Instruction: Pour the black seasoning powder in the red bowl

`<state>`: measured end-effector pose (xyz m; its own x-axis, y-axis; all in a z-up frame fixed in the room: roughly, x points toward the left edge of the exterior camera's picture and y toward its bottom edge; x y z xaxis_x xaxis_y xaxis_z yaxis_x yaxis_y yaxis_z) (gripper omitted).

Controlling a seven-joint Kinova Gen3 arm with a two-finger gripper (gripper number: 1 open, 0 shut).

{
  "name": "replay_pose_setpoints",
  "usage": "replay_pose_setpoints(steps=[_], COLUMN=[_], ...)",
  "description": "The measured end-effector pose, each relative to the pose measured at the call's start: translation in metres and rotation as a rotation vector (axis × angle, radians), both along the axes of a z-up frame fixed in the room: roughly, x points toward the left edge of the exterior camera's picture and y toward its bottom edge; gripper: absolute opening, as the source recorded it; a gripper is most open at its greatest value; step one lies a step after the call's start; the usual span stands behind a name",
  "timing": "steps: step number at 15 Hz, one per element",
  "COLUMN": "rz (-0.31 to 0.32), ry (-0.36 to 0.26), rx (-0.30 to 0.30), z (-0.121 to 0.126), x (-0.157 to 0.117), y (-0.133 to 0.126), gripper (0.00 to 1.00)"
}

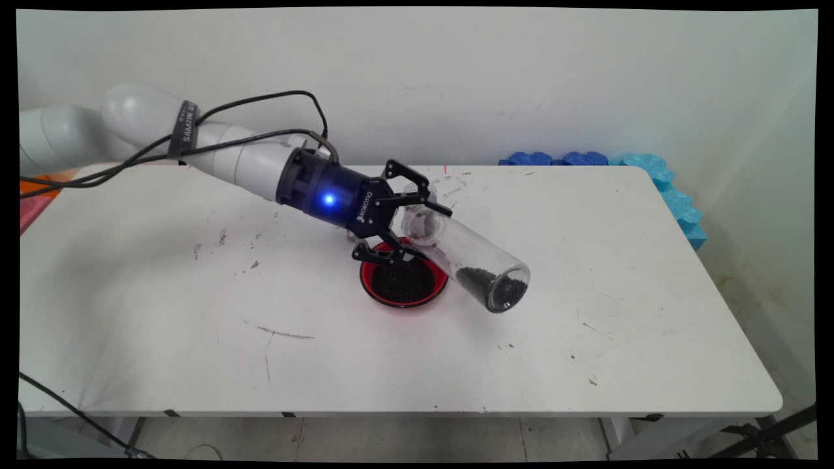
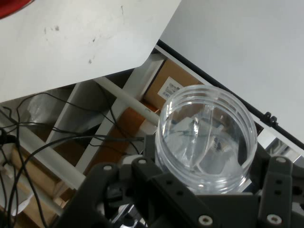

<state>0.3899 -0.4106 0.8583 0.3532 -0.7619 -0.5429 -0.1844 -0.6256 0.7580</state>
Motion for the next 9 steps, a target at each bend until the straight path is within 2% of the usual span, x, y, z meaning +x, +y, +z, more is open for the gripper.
replay_pose_setpoints(steps=[9], rz=[0.032], ry=[0.012], rx=[0.058], z=[-0.0109], x=[-0.0026], y=[-0.0002], gripper=[0.0])
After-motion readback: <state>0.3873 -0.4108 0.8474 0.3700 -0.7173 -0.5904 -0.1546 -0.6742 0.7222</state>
